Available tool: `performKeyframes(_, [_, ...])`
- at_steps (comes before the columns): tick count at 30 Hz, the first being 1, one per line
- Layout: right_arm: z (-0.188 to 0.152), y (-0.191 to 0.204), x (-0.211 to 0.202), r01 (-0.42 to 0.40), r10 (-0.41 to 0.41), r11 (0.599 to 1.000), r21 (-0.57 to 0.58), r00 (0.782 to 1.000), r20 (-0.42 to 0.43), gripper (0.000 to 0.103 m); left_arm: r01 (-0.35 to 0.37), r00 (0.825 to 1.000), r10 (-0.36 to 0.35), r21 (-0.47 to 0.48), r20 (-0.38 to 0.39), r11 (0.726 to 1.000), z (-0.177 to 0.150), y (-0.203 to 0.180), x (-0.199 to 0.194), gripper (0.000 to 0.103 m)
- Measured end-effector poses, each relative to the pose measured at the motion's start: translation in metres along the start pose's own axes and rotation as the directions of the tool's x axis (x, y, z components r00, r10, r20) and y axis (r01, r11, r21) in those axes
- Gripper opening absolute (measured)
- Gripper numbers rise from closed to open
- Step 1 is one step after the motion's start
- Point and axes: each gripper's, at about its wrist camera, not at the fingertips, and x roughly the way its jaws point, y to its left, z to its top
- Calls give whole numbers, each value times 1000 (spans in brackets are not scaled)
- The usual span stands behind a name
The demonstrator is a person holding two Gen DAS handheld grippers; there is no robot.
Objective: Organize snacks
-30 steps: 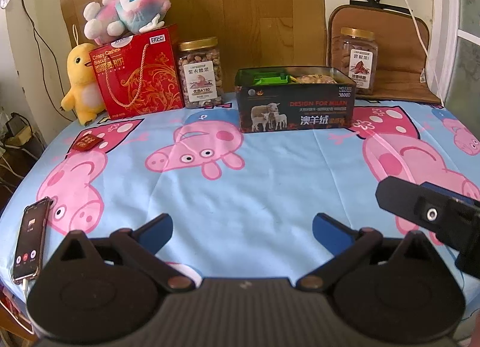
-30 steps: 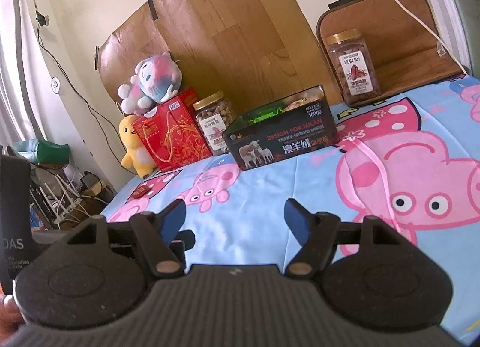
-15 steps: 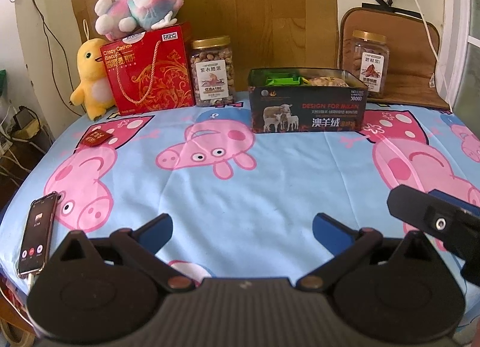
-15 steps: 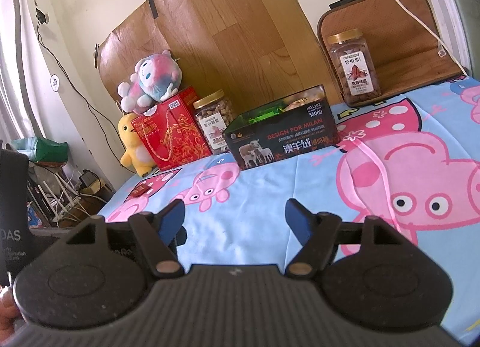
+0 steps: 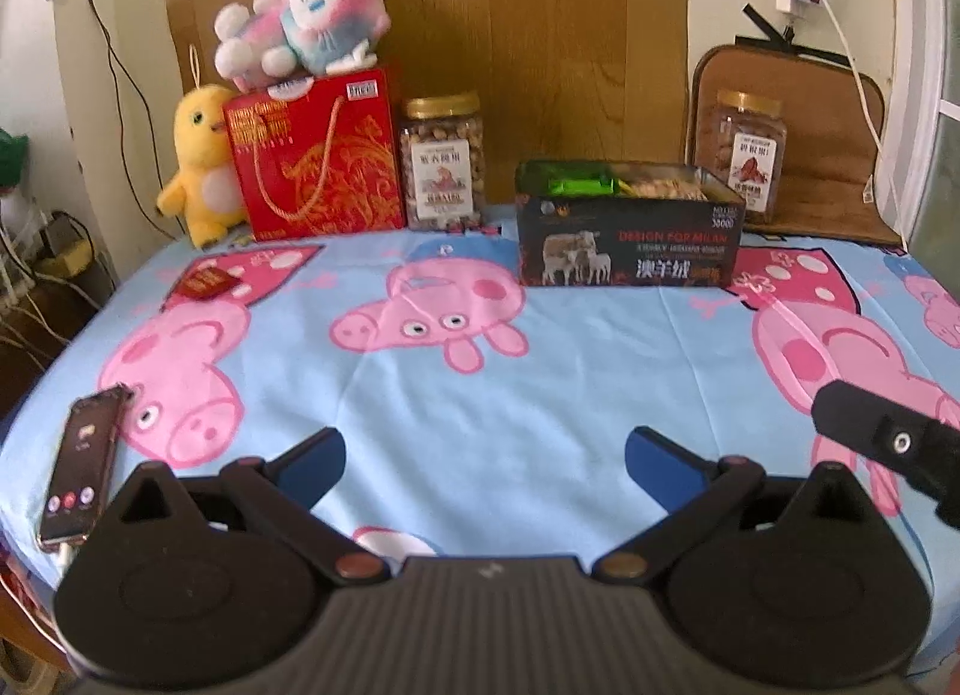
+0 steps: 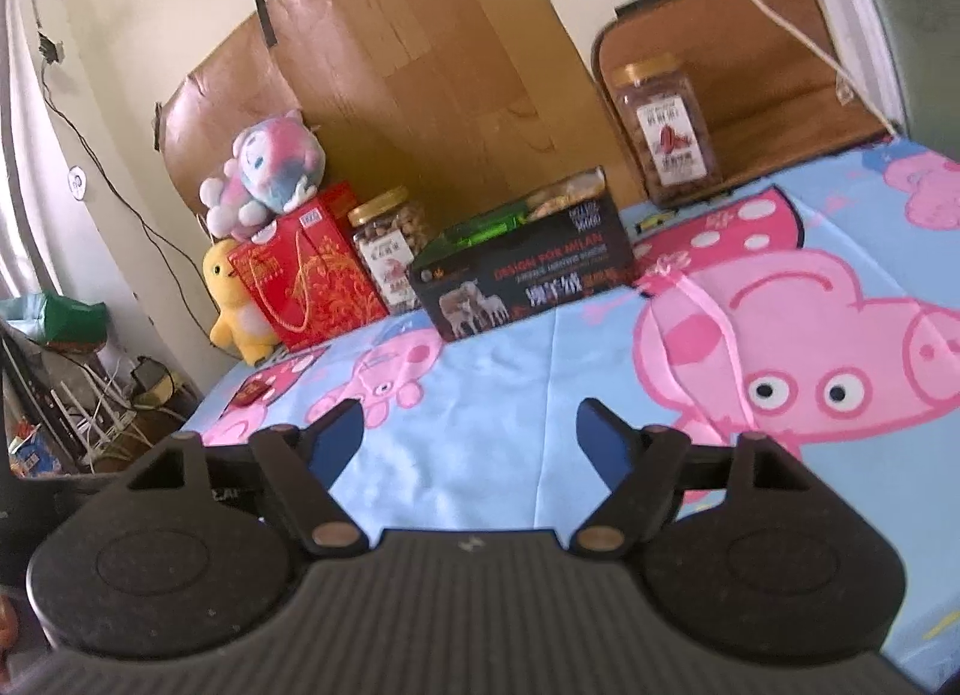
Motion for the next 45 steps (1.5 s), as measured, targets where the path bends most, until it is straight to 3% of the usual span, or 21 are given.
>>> performKeyframes(6, [-1, 6, -3, 9, -8, 999, -32, 999, 36, 88, 27, 1000, -27, 8, 16, 1000, 0, -1, -2, 103])
performKeyframes(18, [-6, 5, 1, 35, -35, 999, -12, 999, 29, 91, 2, 998, -4, 29, 61, 1000, 0, -1, -9, 103])
performKeyframes(45, [-8, 11, -6, 33, -31, 998, -48, 998, 48, 92, 30, 999, -30, -11, 43, 999, 0, 4, -10, 103])
